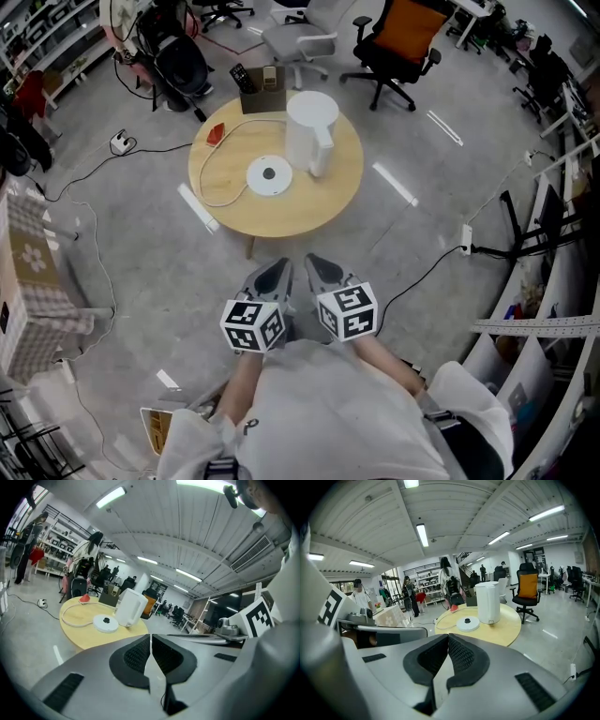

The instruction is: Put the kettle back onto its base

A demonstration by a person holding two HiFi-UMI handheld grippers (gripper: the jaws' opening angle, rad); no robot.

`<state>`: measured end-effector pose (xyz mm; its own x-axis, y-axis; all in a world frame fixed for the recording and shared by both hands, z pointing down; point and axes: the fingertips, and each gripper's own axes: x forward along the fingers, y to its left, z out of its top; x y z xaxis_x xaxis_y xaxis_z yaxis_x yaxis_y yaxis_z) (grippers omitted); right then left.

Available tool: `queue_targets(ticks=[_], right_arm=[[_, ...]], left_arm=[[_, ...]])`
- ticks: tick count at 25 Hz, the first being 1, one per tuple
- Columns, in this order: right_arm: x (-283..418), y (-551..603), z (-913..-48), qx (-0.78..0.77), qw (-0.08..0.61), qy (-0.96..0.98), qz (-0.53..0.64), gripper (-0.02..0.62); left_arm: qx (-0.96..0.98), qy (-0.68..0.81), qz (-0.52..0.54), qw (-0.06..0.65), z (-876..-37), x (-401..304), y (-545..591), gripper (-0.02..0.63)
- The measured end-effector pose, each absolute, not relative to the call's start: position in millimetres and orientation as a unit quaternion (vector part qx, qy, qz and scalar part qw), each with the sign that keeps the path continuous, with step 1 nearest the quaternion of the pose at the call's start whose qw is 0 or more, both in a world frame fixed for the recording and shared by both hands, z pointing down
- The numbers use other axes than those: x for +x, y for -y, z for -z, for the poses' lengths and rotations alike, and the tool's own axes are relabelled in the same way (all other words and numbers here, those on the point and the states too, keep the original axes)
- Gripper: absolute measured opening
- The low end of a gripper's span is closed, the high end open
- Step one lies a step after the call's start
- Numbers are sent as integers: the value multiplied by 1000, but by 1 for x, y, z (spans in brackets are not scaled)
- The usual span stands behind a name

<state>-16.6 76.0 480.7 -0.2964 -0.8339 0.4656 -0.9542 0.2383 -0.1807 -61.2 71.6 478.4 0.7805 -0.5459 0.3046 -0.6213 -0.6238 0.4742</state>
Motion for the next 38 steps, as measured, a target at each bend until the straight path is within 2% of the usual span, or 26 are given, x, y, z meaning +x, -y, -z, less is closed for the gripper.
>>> queue_targets(ticks=[8, 12, 16, 21, 38], right_arm=[[-28, -53, -483, 566, 131, 778, -240, 26], [-30, -38, -489, 575, 154, 769, -231, 26], [-37, -26, -487, 577, 128, 768, -246, 26], [-47, -14, -490, 576, 135, 768, -247, 26], [-45, 4, -482, 603, 122, 752, -236, 26]], left_arm=[[904, 317, -89, 273, -483, -64, -45, 35], [909, 303, -93, 271, -482, -65, -31, 35], [915, 291, -101, 262, -481, -66, -22, 35], [919, 277, -132, 246, -488, -68, -15, 35], [910, 297, -122, 263, -484, -82, -2, 35]])
